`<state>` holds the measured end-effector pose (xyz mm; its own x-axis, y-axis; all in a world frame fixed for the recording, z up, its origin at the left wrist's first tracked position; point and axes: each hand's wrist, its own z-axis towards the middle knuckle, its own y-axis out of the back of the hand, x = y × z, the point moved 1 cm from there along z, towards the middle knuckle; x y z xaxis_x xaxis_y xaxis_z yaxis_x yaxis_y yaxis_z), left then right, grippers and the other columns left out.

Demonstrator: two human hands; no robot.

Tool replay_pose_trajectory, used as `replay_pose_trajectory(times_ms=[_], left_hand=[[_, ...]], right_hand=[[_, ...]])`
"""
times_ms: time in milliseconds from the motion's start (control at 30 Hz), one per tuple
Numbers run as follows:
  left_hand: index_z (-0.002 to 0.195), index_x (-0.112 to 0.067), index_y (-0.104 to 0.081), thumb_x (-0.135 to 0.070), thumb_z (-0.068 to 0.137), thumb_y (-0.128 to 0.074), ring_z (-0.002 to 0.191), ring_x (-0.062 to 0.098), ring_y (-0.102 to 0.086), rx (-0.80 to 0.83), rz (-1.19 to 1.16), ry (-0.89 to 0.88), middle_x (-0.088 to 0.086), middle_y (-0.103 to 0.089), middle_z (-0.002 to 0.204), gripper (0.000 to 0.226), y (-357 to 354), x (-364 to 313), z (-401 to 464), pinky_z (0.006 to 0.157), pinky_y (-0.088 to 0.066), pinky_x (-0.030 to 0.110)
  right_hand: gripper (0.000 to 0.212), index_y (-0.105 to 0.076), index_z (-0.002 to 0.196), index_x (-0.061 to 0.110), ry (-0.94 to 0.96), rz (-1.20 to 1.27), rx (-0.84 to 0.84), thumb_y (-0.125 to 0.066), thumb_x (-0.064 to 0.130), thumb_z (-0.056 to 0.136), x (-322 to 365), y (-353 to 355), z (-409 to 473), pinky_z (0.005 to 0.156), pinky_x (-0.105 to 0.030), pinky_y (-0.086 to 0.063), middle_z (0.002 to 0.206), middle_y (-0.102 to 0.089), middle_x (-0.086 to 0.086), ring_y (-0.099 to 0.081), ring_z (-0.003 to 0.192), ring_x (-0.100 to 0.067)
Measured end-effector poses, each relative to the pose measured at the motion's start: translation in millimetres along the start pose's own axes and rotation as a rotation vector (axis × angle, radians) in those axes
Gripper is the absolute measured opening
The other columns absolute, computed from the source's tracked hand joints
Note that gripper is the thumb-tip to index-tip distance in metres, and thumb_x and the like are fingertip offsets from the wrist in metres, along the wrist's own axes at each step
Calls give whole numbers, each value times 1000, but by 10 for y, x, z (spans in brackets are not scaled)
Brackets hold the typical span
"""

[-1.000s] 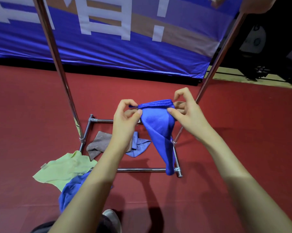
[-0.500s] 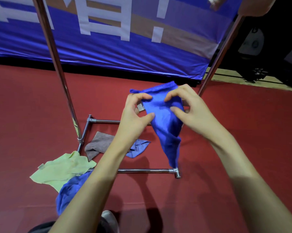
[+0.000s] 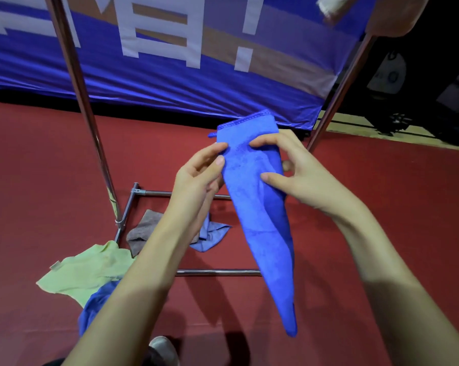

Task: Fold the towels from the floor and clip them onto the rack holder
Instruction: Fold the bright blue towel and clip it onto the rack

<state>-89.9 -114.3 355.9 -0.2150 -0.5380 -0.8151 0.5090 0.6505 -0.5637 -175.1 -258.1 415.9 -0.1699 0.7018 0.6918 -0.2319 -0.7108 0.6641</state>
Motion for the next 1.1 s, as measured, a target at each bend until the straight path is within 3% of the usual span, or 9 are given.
replay_pose_trajectory(times_ms=[133, 233, 433, 567, 633, 767, 900, 1000, 1100], left_hand=[[94, -24, -66, -9, 87, -49, 57, -3, -56, 163, -19, 86, -14, -59, 62, 24, -85, -39, -95, 59, -50, 16], [89, -22, -71, -7, 77, -58, 70, 2, -63, 234, 93, 63, -13, -68, 74, 23, -116, -25, -122, 64, -54, 18], [94, -17, -66, 3, 84, -57, 61, 4, -61, 160, 172, -23, -9, -70, 75, 23, -155, -109, -109, 58, -51, 17], [101, -21, -66, 2, 75, -62, 81, 10, -65, 232, 117, -62, 0, -66, 95, 35, -199, -190, -78, 70, -53, 20], [104, -20, -62, 4, 71, -59, 84, 9, -65, 262, 108, -49, -1, -64, 101, 42, -234, -248, -43, 71, -55, 22], [106, -27, -61, 3, 69, -57, 77, 6, -63, 282, 247, -40, -13, -66, 92, 48, -282, -458, 45, 69, -53, 23], [106, -26, -59, 15, 77, -56, 54, 0, -53, 233, 361, -81, -14, -62, 68, 50, -391, -758, 140, 58, -50, 16], [109, -25, -56, 20, 81, -47, 56, 0, -51, 161, 402, -130, -5, -59, 80, 53, -513, -990, 200, 58, -48, 14], [113, -26, -55, 16, 82, -47, 69, 3, -52, 172, 398, -133, -2, -56, 97, 53, -677, -1197, 222, 61, -48, 14]], right_hand=[[50, -50, 119, 29, -4, 142, 4, -56, 1, 78, 52, 45, 43, 87, -18, -47, 122, -44, 6, -48, 116, -1], [49, -52, 117, 26, -35, 266, -54, -56, -8, 82, 76, 91, 58, 84, -21, -51, 128, -50, 2, -59, 103, -4], [20, -67, 88, 18, -102, 342, -280, -61, 0, 84, 83, 150, 38, 72, -12, -46, 84, -68, 10, -58, 79, -1], [21, -59, 106, 17, -190, 783, -164, -59, 10, 86, -9, 54, -101, 72, -17, -50, 89, -62, -3, -60, 76, -6], [33, -55, 112, 23, -175, 752, -93, -64, 11, 82, -60, 32, -171, 70, -18, -48, 86, -65, -2, -60, 73, -8], [36, -50, 104, 19, -128, 675, -164, -52, -11, 84, -6, 113, -142, 56, -10, -44, 69, -65, 7, -57, 59, 0], [32, -52, 100, 21, -35, 524, -242, -62, 2, 77, 239, 362, 42, 71, -14, -47, 91, -61, 6, -58, 76, -1], [33, -50, 103, 23, -48, 547, -241, -65, 5, 79, 427, 533, 161, 66, -15, -49, 91, -63, -4, -61, 71, -4], [35, -44, 115, 26, -137, 599, -118, -59, 8, 89, 604, 630, 220, 58, -20, -50, 80, -65, -8, -62, 63, -10]])
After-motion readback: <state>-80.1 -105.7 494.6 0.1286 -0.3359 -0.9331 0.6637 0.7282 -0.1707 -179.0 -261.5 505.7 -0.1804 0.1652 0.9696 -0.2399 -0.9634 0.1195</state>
